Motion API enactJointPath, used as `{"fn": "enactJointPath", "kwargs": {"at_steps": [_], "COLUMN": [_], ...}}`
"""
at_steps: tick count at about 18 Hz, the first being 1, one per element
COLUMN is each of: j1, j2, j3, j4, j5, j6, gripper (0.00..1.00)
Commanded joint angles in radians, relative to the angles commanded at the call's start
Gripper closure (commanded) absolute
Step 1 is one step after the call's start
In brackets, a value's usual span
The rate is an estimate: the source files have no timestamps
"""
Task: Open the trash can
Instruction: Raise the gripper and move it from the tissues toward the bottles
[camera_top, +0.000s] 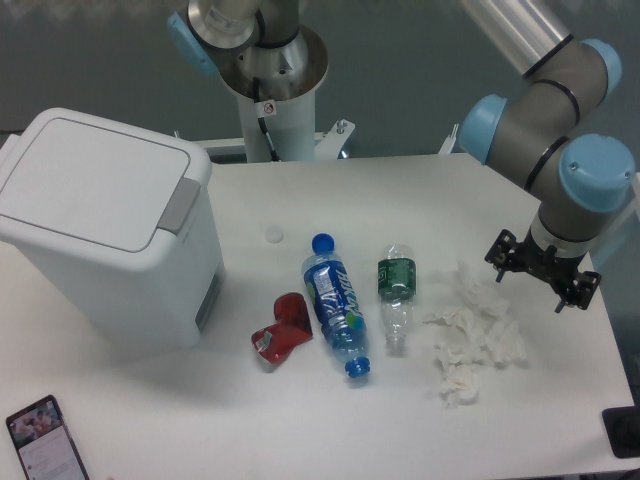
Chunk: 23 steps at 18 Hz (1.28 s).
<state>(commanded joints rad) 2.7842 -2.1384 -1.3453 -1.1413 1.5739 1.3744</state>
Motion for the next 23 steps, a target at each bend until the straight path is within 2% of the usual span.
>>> {"fn": "enactJointPath", "kwargs": {"at_steps": [8,10,16,19,23], "j1": [-0.008,-0.009,-0.041,-0.057,-0.098], "j2": [0.0,0.005,0.074,0.133,0.198], "j3": [-0.001,-0.009,-0.038,-0.069,-0.071], "j4": [0.006,0.011,0.014,0.015,0.017], "j5": [-0.026,-0.023,-0.02,-0.043,-0.103], "j6": [-0.005,-0.065,-0.135,-0.227,-0.353], "gripper": [0.0,0.0,0.0,0.0,0.0]}}
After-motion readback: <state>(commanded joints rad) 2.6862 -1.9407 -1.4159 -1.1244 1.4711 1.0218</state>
